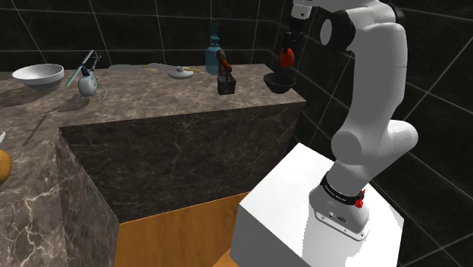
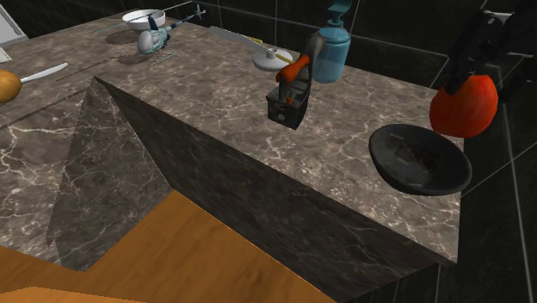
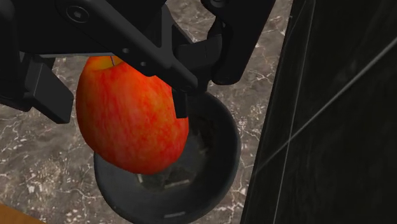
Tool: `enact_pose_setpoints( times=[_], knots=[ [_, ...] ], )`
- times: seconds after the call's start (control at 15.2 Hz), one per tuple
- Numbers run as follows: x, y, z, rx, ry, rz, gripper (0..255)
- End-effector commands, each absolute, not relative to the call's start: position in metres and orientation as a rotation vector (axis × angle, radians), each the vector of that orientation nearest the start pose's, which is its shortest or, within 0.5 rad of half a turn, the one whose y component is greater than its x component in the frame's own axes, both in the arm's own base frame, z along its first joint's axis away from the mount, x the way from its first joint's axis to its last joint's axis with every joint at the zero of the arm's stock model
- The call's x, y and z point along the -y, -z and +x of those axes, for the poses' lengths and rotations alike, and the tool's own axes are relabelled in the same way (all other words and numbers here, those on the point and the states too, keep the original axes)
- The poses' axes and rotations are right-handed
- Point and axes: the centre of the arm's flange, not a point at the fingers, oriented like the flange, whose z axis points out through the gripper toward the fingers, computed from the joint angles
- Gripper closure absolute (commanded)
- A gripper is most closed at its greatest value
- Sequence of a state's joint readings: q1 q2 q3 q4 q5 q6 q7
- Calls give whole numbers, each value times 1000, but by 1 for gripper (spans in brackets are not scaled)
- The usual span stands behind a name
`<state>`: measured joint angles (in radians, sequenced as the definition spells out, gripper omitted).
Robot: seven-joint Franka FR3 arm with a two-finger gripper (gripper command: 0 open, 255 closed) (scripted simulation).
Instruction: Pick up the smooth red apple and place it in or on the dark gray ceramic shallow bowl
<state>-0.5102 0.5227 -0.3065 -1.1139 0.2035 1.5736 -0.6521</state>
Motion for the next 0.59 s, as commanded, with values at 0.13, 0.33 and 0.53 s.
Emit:
enact_pose_setpoints(
  times=[0.13, 0.33, 0.53],
  knots=[
    [453, -500, 530, -205, 5, -3068, 255],
    [453, -484, 530, -205, 5, -3068, 255],
    [453, -468, 530, -205, 5, -3068, 255]
  ],
)
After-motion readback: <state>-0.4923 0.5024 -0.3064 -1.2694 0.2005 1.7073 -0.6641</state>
